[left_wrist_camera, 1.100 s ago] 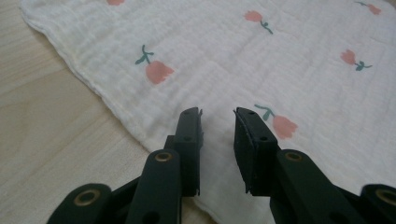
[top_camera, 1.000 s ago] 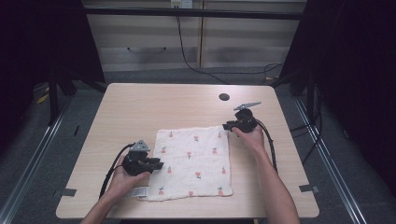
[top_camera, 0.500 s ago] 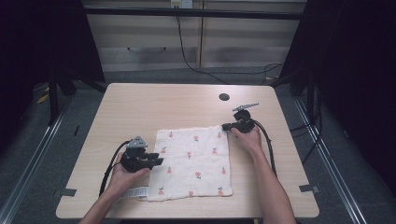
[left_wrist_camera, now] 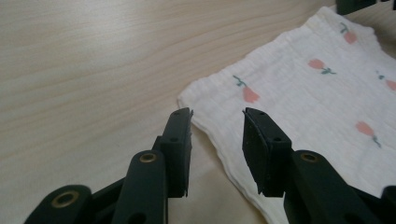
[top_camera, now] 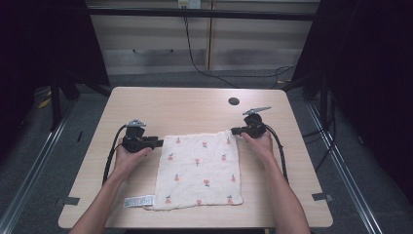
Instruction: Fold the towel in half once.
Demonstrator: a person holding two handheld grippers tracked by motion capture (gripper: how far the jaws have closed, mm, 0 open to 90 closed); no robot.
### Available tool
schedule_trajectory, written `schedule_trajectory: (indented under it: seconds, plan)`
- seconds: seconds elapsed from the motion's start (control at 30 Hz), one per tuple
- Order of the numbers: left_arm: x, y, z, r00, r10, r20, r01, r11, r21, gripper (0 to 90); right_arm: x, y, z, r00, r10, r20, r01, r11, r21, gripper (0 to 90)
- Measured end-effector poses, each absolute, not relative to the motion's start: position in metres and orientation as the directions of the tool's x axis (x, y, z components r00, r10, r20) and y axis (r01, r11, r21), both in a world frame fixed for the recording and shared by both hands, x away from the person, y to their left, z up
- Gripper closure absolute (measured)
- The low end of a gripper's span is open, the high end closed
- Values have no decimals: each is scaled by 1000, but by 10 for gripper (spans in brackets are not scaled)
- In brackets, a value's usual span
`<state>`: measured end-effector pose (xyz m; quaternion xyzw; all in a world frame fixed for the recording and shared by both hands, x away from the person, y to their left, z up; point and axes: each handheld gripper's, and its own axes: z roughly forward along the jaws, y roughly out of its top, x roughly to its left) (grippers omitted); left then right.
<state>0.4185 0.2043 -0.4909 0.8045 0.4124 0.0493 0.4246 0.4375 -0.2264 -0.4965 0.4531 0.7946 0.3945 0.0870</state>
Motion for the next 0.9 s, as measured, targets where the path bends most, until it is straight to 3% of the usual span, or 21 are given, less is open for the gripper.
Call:
schedule_trajectory:
  seconds: [0.5, 0.7, 0.8, 0.9]
  plan:
    - [453, 186, -506, 647, 717, -258, 635, -320, 703, 683, 435, -229, -489, -581, 781, 229, 640, 265, 721, 889]
    - [450, 180, -506, 669, 719, -188, 600, -373, 708, 689, 435, -230, -487, -579, 782, 230, 640, 261, 723, 889]
    - [448, 173, -504, 681, 723, -119, 571, -422, 704, 713, 435, -231, -487, -582, 779, 233, 639, 261, 724, 889]
    - [447, 172, -503, 695, 711, -103, 558, -444, 701, 814, 435, -232, -487, -581, 780, 234, 635, 254, 730, 889]
